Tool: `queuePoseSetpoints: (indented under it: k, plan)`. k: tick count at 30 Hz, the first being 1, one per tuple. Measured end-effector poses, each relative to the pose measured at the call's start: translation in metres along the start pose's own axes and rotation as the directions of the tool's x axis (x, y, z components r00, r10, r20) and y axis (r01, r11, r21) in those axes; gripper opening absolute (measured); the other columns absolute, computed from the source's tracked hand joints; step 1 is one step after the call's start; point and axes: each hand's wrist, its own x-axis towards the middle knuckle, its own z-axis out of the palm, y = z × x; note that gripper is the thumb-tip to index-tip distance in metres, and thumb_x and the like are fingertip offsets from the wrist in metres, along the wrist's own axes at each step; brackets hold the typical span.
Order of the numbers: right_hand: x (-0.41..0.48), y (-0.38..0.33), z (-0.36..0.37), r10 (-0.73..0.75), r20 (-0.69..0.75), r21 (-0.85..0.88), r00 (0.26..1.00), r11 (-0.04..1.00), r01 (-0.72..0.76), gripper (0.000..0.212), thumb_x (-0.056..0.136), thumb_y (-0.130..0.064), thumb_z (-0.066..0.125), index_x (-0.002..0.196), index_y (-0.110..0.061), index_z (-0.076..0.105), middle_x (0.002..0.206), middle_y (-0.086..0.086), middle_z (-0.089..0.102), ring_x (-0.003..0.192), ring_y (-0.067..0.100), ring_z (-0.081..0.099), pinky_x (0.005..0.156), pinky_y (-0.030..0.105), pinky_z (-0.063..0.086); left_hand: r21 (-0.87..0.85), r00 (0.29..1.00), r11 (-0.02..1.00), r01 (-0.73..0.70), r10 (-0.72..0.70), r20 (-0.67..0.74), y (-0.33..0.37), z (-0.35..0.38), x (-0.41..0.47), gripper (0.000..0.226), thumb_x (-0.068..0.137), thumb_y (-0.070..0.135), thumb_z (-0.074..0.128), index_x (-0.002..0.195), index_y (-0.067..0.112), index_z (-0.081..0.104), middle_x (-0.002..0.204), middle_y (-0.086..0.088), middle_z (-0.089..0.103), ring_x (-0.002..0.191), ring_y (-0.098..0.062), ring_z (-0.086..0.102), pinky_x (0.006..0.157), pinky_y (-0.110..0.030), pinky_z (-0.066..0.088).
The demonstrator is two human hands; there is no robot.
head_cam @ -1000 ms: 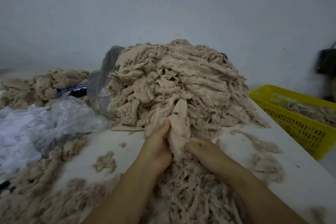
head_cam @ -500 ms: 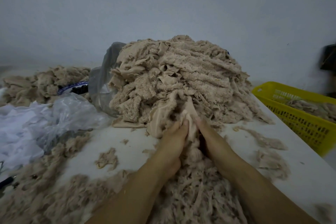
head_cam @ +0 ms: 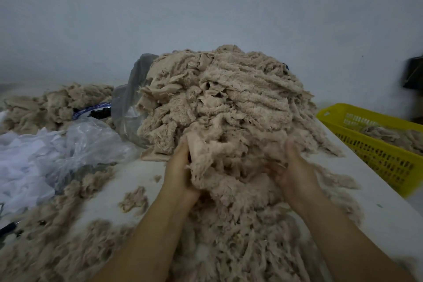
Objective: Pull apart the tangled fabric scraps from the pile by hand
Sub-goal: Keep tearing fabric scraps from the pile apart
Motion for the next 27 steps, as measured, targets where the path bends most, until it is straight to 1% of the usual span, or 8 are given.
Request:
queuePoseSetpoints:
  k: [3, 5, 9, 15, 20, 23, 25, 27]
  plan:
    - [-0.017, 0.012, 0.022, -0.118, 0.203, -0.422, 0.972, 0.885, 0.195, 0.071, 0.074, -0.086, 0.039, 0.125, -0.039, 0.055, 0.129, -0.011, 0.06, 0.118, 0.015, 0.061, 0.101, 0.035, 0.047, -0.067, 1.0, 0.997, 0.025, -0.026, -0.012, -0.004, 0.001, 0.003, 0.047, 0.103, 0.038, 0.046, 0.096, 0.003, 0.077, 0.087, -0.008, 0.072, 0.076, -0.021, 0.071, 0.071, -0.036, 0.062]
    - [-0.033, 0.013, 0.034, -0.21, 0.377, -0.567, 0.902, 0.718, 0.404, 0.065, 0.068, -0.094, 0.031, 0.102, -0.049, 0.062, 0.11, -0.026, 0.063, 0.108, -0.004, 0.058, 0.085, 0.008, 0.043, -0.1, 1.0, 0.995, 0.021, -0.022, -0.01, -0.008, 0.001, 0.005, 0.053, 0.104, 0.039, 0.045, 0.086, 0.003, 0.08, 0.092, -0.006, 0.075, 0.078, -0.016, 0.073, 0.07, -0.033, 0.061]
    - [-0.046, 0.018, 0.044, -0.172, 0.575, -0.548, 0.8, 0.645, 0.533, 0.053, 0.077, -0.089, 0.037, 0.082, -0.042, 0.061, 0.077, -0.018, 0.063, 0.068, -0.003, 0.058, 0.056, 0.012, 0.04, 0.078, 0.997, 0.996, -0.053, 0.057, -0.044, -0.014, 0.004, 0.0, 0.043, 0.1, 0.042, 0.05, 0.09, 0.01, 0.077, 0.088, -0.004, 0.071, 0.076, -0.015, 0.067, 0.064, -0.029, 0.054]
    - [-0.031, 0.016, 0.038, -0.247, 0.433, -0.508, 0.867, 0.727, 0.461, 0.03, 0.098, -0.046, 0.049, 0.072, -0.031, 0.051, 0.058, -0.017, 0.047, 0.052, -0.002, 0.042, 0.05, 0.012, 0.034, 0.451, 0.98, 0.882, -0.137, 0.186, -0.066, -0.028, 0.007, -0.004, 0.025, 0.101, 0.04, 0.051, 0.107, 0.022, 0.067, 0.098, -0.008, 0.076, 0.087, -0.021, 0.074, 0.07, -0.033, 0.058]
    - [-0.031, 0.009, 0.033, -0.282, 0.344, -0.546, 0.896, 0.716, 0.435, 0.039, 0.083, -0.069, 0.037, 0.068, -0.039, 0.055, 0.062, -0.018, 0.056, 0.056, -0.005, 0.051, 0.052, 0.009, 0.038, 0.471, 0.963, 0.87, -0.145, 0.233, -0.135, -0.025, 0.006, 0.0, 0.023, 0.104, 0.039, 0.047, 0.102, 0.028, 0.066, 0.084, 0.005, 0.077, 0.079, -0.014, 0.075, 0.06, -0.027, 0.058]
    - [-0.021, 0.012, 0.024, -0.26, 0.229, -0.539, 0.938, 0.769, 0.344, 0.066, 0.078, -0.08, 0.033, 0.091, -0.025, 0.066, 0.089, -0.008, 0.069, 0.081, 0.0, 0.063, 0.076, 0.024, 0.054, 0.469, 0.964, 0.874, -0.125, 0.218, -0.15, -0.024, 0.008, -0.001, 0.023, 0.104, 0.042, 0.047, 0.111, 0.031, 0.066, 0.108, -0.001, 0.074, 0.099, -0.02, 0.072, 0.083, -0.038, 0.06]
    - [-0.013, 0.01, 0.019, -0.203, 0.155, -0.437, 0.967, 0.863, 0.251, 0.047, 0.084, -0.077, 0.037, 0.094, -0.041, 0.067, 0.092, -0.014, 0.067, 0.089, 0.008, 0.063, 0.083, 0.038, 0.053, 0.452, 0.966, 0.886, -0.102, 0.197, -0.168, -0.02, 0.011, -0.002, 0.03, 0.104, 0.042, 0.048, 0.125, 0.028, 0.063, 0.12, -0.005, 0.069, 0.107, -0.025, 0.068, 0.094, -0.045, 0.056]
    - [-0.011, 0.003, 0.019, -0.164, 0.089, -0.329, 0.983, 0.926, 0.184, 0.022, 0.093, -0.066, 0.041, 0.087, -0.051, 0.056, 0.08, -0.021, 0.044, 0.072, 0.004, 0.045, 0.066, 0.031, 0.043, 0.434, 0.963, 0.895, -0.104, 0.199, -0.18, -0.014, 0.013, -0.003, 0.036, 0.104, 0.04, 0.047, 0.133, 0.023, 0.059, 0.119, -0.007, 0.071, 0.105, -0.025, 0.069, 0.09, -0.042, 0.057]
